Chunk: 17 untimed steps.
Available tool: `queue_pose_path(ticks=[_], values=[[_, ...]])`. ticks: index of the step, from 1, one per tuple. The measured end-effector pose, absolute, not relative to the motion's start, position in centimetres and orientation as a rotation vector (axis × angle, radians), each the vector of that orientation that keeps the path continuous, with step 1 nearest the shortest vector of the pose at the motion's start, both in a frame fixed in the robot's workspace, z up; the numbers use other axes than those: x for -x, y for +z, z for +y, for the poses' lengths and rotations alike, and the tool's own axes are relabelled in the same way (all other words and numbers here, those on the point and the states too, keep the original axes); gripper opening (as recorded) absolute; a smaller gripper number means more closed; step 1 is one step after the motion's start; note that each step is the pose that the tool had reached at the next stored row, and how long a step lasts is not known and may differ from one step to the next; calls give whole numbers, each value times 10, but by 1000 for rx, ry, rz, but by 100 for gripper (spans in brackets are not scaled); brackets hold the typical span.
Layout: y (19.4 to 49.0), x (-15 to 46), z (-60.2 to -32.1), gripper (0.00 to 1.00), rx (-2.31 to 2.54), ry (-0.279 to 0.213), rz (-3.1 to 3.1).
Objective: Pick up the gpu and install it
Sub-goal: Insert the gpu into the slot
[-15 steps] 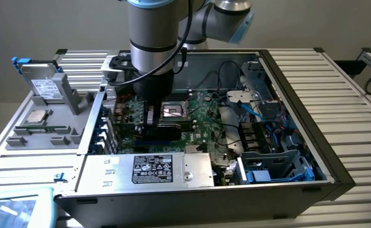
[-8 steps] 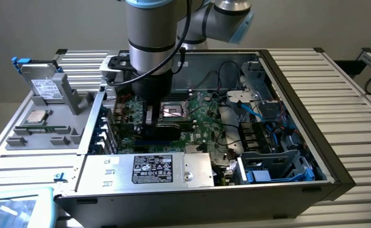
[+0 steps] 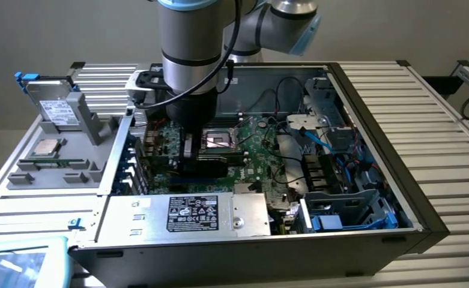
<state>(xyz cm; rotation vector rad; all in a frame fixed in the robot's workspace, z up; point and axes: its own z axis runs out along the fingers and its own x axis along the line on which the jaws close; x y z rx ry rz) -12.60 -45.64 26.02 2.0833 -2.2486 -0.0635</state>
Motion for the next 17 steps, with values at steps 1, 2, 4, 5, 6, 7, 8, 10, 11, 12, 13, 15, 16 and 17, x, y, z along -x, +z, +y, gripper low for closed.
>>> queue_pose_path(ticks=[1, 2, 4, 5, 6, 7, 8, 10, 11, 12, 13, 15, 16, 17], values=[[260, 126, -457, 28, -2083, -63, -2249], [260, 126, -457, 28, -2083, -63, -2249], [260, 126, -457, 28, -2083, -63, -2249], [260, 126, -457, 28, -2083, -63, -2249], [260, 126, -457, 28, -2083, -63, -2249], [260, 126, -457, 28, -2083, -63, -2249], [260, 126, -458, 28, -2084, -63, -2248], [260, 126, -459, 28, -2084, -64, -2248], [260, 126, -459, 28, -2084, -64, -2248], [260, 126, -459, 28, -2084, -64, -2248], [260, 126, -459, 28, -2085, -64, -2248], [260, 126, -459, 28, -2085, -64, -2248], [260, 126, -459, 28, -2085, -64, -2248], [260, 126, -459, 28, -2085, -64, -2248]])
